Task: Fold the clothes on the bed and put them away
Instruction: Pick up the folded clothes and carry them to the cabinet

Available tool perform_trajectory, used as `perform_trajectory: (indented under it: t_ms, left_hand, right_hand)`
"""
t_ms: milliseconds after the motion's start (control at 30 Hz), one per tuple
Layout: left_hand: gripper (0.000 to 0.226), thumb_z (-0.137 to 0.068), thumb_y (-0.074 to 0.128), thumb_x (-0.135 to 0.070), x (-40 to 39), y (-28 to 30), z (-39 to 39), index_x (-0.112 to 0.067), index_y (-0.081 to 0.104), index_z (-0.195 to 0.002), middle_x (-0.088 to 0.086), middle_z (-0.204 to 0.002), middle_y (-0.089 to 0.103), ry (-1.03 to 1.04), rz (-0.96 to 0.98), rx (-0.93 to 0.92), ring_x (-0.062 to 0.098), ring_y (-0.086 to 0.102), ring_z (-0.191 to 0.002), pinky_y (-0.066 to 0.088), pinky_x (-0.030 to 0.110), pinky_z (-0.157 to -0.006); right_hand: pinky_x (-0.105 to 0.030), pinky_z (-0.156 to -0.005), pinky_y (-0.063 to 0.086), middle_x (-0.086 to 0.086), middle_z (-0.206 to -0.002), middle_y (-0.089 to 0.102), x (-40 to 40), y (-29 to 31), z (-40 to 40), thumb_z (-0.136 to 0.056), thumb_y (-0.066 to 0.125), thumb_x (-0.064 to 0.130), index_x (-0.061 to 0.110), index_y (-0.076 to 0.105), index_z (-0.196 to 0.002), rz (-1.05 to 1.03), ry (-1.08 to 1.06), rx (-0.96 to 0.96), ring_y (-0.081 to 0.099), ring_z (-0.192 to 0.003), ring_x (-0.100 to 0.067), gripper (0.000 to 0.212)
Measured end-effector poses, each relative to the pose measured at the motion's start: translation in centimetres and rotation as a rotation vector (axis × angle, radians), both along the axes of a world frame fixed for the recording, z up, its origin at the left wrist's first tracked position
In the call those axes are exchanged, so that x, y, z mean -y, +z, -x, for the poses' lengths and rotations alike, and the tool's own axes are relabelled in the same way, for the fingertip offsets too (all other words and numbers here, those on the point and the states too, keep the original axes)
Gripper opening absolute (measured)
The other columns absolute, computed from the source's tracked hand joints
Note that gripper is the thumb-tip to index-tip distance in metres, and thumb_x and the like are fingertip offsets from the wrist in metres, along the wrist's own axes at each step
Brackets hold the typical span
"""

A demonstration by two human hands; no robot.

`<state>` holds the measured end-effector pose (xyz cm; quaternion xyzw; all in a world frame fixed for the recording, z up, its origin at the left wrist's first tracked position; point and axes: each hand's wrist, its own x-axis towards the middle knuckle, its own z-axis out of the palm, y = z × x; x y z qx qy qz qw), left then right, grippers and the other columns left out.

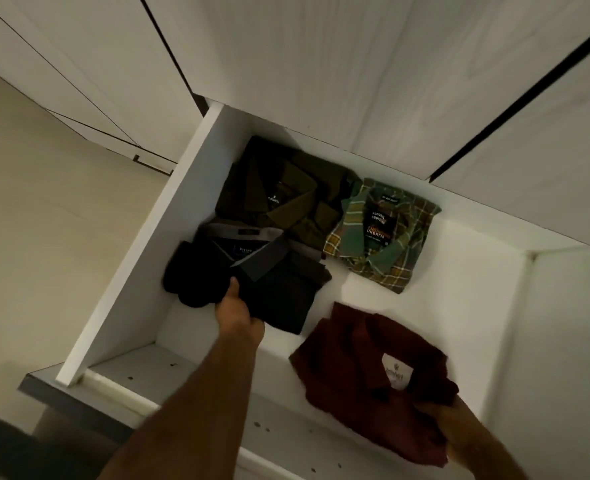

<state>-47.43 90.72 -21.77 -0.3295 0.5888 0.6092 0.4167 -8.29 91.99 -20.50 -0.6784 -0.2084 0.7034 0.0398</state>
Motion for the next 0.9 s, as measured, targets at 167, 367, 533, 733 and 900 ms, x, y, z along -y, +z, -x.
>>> perform_trajectory:
  t_ms: [167, 367, 533, 733, 900]
  left_hand:
    - [0.045, -0.1, 0.066, -0.042, 0.3, -0.6, 0.0, -0.018, 0.064, -0.137, 0.014, -0.126, 0.073, -0.064, -0.005, -0.02, 0.036, 0.072, -0.111, 0.062, 0.051, -0.089]
    - [0.06, -0.09, 0.079, -0.042, 1.8, 0.4, 2.5, -0.017, 0.056, -0.14, 0.01, -0.127, 0.068, -0.342, 0.206, -0.036, 0.035, 0.069, -0.107, 0.061, 0.051, -0.087]
    - [0.055, -0.091, 0.077, -0.045, 4.0, 2.2, 5.2, -0.026, 0.057, -0.139, 0.004, -0.124, 0.07, -0.639, 0.312, -0.017, 0.026, 0.071, -0.102, 0.059, 0.047, -0.084]
    - [0.036, -0.103, 0.059, -0.015, 4.9, 1.0, 7.5, -0.005, 0.056, -0.138, 0.019, -0.135, 0.064, -0.545, 0.36, -0.121, 0.037, 0.065, -0.123, 0.059, 0.042, -0.081]
    - [0.022, -0.093, 0.067, -0.023, 6.3, 2.1, 6.5, -0.011, 0.055, -0.108, 0.024, -0.113, 0.068, -0.823, 0.73, -0.798, 0.046, 0.066, -0.107, 0.053, 0.049, -0.089]
  right_hand:
    - [-0.055, -0.098, 0.054, -0.02, -0.116, 0.075, 2.2, -0.2, 4.0, -0.013, 0.107, 0.031, 0.012, 0.063, -0.125, 0.07, 0.068, -0.091, 0.072, -0.107, -0.041, 0.122]
    - [-0.046, -0.089, 0.059, -0.013, -0.111, 0.076, 4.1, -0.3, 9.8, -0.071, 0.093, 0.021, 0.013, 0.06, -0.133, 0.036, 0.069, -0.016, 0.071, -0.104, -0.034, 0.071]
    - [-0.046, -0.087, 0.061, -0.007, -0.101, 0.08, 4.6, -0.4, 10.3, -0.034, 0.1, 0.058, 0.023, 0.069, -0.116, -0.023, 0.101, 0.04, 0.075, -0.096, -0.031, 0.094]
    - [-0.049, -0.089, 0.059, -0.013, -0.099, 0.078, 3.1, -0.6, 6.6, -0.09, 0.077, 0.009, 0.009, 0.069, -0.121, -0.111, 0.053, 0.23, 0.073, -0.093, -0.036, 0.032]
    - [-0.059, -0.101, 0.052, -0.013, -0.118, 0.07, 2.3, -0.6, 5.3, -0.083, 0.083, 0.014, 0.012, 0.06, -0.13, -0.252, 0.131, 0.43, 0.067, -0.105, -0.035, 0.052]
